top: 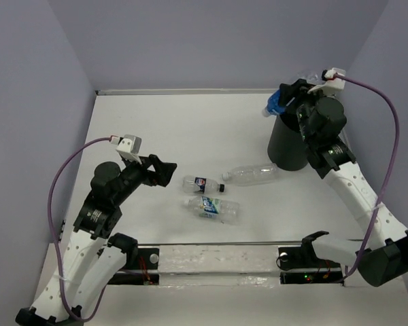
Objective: Put the plastic bottles in the bin
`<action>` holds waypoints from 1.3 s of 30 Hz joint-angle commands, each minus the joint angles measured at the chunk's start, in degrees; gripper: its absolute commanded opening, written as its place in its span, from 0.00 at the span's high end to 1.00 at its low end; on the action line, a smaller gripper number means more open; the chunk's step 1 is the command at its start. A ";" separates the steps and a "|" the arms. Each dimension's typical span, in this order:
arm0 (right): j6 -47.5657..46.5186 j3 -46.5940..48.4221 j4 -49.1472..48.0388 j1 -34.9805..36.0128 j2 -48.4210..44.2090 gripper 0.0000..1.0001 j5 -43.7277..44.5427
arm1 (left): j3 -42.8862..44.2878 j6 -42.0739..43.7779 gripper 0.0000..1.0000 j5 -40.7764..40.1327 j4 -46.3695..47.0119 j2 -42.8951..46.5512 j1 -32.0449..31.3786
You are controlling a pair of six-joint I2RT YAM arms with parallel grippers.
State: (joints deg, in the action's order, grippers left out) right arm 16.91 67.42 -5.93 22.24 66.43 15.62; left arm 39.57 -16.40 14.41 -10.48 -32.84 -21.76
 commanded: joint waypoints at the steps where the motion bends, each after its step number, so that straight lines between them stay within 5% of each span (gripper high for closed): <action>1: -12.06 2.54 5.85 -4.12 -0.96 0.74 18.62 | -1.25 0.06 0.01 -3.77 1.78 4.18 -0.04; 9: -13.39 2.80 9.70 -8.44 3.61 0.70 21.82 | -1.43 -0.12 0.01 -3.87 1.78 5.94 -0.39; 11: -13.21 2.98 10.24 -8.44 4.40 0.50 22.44 | -1.43 -0.38 0.01 -4.39 1.60 6.47 -0.83; 13: -13.13 4.47 13.20 -8.97 4.32 0.09 21.74 | -1.34 -0.56 0.01 -5.27 1.25 7.08 -1.27; 15: -12.52 8.93 19.08 -8.97 4.32 0.01 18.34 | -1.43 -0.65 0.01 -5.71 1.16 7.35 -1.53; 20: -12.68 12.83 24.83 -6.61 1.77 0.01 0.15 | -1.16 -0.91 0.01 -7.12 0.64 7.18 -1.88; 24: -15.83 12.04 30.09 1.82 2.47 0.06 -15.07 | -1.08 -1.00 0.01 -7.56 0.46 6.91 -1.88; 28: -19.63 8.18 37.56 9.13 6.33 0.07 -15.97 | -0.99 -1.00 0.01 -7.74 0.37 6.65 -1.88; 39: -31.32 1.57 43.11 10.19 16.53 0.00 -13.94 | -1.08 -0.91 0.01 -6.94 0.55 5.68 -2.24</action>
State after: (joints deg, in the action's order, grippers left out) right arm -8.27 67.29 35.66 31.94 82.19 3.60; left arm 38.57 -17.10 7.07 -11.07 -26.61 -23.57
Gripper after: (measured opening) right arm 0.994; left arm 0.989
